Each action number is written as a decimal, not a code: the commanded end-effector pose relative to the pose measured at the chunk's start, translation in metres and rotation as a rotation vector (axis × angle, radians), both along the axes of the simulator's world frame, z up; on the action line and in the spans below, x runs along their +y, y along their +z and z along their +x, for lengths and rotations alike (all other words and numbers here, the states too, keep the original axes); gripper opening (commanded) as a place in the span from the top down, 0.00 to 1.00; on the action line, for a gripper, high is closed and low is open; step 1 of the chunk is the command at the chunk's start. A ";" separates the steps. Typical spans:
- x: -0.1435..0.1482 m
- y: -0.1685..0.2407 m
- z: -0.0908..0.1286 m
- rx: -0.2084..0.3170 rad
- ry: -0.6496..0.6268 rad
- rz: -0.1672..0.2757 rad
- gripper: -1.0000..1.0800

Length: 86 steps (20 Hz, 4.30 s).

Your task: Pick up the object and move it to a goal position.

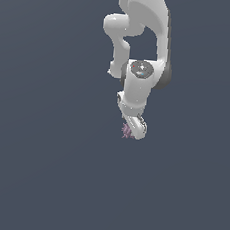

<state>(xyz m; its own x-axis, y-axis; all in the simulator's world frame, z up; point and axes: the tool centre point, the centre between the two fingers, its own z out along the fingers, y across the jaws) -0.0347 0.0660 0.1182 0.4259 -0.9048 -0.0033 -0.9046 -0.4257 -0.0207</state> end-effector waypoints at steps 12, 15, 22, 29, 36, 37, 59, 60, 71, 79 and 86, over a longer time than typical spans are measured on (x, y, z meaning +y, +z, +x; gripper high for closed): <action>0.013 -0.017 -0.017 0.016 -0.280 -0.006 0.04; 0.015 -0.020 -0.019 0.018 -0.315 -0.007 0.04; 0.016 -0.022 -0.022 0.019 -0.353 -0.009 0.04; 0.016 -0.030 -0.022 0.019 -0.351 -0.009 0.04; 0.016 -0.062 -0.023 0.019 -0.354 -0.009 0.04; 0.016 -0.065 -0.023 0.019 -0.354 -0.009 0.04; 0.015 -0.061 -0.022 0.018 -0.354 -0.008 1.00; 0.015 -0.058 -0.022 0.018 -0.354 -0.008 1.00; 0.002 0.018 -0.023 0.019 -0.355 -0.008 1.00; -0.012 0.107 -0.023 0.019 -0.357 -0.009 1.00; -0.024 0.183 -0.023 0.019 -0.357 -0.010 1.00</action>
<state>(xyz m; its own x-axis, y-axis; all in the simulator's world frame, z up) -0.0570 0.0443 0.2847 0.0826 -0.9966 0.0006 -0.9966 -0.0826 -0.0010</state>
